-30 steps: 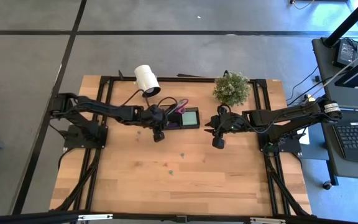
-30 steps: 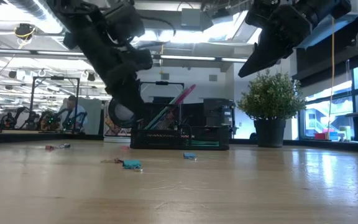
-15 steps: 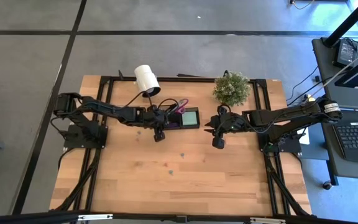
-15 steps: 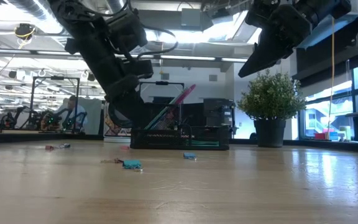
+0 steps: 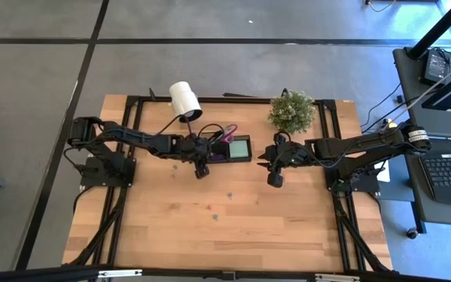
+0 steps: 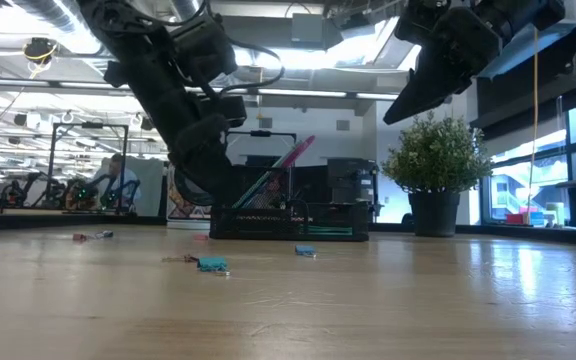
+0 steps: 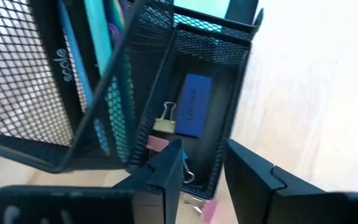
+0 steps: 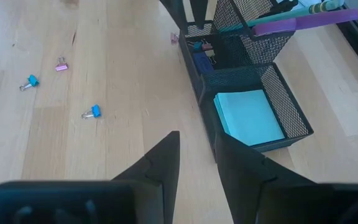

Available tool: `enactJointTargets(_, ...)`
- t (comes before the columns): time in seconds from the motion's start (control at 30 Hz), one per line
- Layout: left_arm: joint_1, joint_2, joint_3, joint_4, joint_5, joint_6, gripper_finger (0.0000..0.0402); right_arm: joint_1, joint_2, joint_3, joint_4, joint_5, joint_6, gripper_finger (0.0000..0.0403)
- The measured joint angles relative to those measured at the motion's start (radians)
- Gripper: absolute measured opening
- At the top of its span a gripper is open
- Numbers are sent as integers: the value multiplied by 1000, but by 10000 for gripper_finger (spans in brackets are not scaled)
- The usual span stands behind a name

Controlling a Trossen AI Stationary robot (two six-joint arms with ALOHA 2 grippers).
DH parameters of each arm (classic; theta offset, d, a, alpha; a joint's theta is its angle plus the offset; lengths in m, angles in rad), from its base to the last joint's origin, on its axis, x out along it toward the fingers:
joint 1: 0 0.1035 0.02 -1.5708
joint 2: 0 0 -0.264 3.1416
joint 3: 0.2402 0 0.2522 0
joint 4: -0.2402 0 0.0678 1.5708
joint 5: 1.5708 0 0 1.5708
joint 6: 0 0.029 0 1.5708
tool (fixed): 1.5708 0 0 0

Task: Pick and place office supplies into organizer
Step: Put the pink binder clip into the black desk organizer

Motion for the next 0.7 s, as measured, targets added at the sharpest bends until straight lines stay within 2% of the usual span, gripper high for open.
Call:
enactJointTargets(0.13, -26, 0, 8, -20, 3, -33, 114, 0, 0, 0, 0, 0, 0, 107)
enactJointTargets(0.33, -84, -1, 91, -148, -45, -49, 125, 0, 0, 0, 0, 0, 0, 107)
enactJointTargets(0.53, -124, -2, 186, -317, -80, -245, 140, 0, 0, 0, 0, 0, -1, 107)
enactJointTargets(0.7, -146, -2, 198, -343, -50, -318, 154, 0, 0, 0, 0, 0, -4, 107)
